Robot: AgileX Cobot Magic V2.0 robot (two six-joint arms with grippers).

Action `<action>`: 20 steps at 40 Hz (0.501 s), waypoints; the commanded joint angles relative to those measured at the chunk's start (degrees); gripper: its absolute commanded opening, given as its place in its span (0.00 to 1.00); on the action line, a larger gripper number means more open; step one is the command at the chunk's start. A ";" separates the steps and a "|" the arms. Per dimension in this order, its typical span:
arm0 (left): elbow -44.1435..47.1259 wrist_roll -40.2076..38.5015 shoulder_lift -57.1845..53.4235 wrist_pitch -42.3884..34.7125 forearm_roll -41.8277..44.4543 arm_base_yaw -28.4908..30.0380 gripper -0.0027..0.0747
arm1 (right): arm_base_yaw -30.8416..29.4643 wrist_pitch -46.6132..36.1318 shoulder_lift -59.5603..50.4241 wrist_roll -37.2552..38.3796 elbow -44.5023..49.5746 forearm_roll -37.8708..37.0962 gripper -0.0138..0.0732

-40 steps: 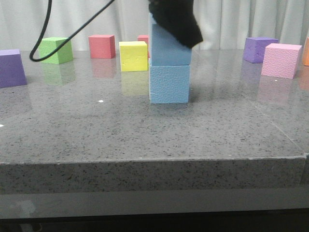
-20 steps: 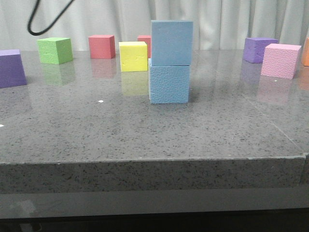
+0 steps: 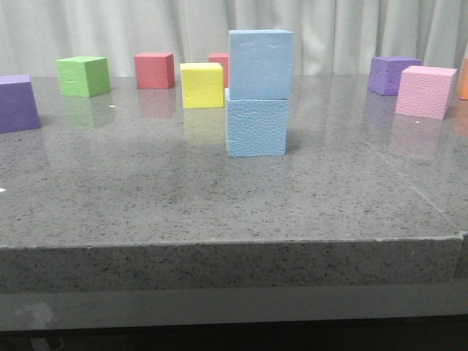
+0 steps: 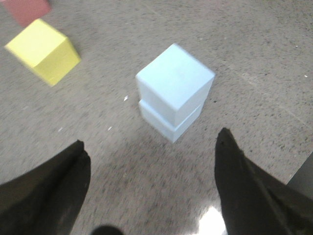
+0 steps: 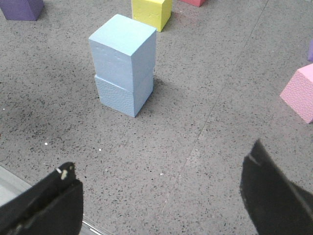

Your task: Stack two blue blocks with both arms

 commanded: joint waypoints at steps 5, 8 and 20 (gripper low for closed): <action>16.60 -9.94 -19.33 -10.16 6.72 -0.09 0.70 | -0.18 -3.21 -0.34 -0.45 -1.52 0.34 0.91; 22.14 -12.35 -25.07 -11.42 7.54 -0.09 0.70 | -0.18 -2.57 -0.34 -0.45 -1.52 0.34 0.91; 38.34 -12.90 -42.35 -17.54 8.16 -0.09 0.70 | -0.18 -2.44 -0.34 -0.45 -1.52 0.34 0.91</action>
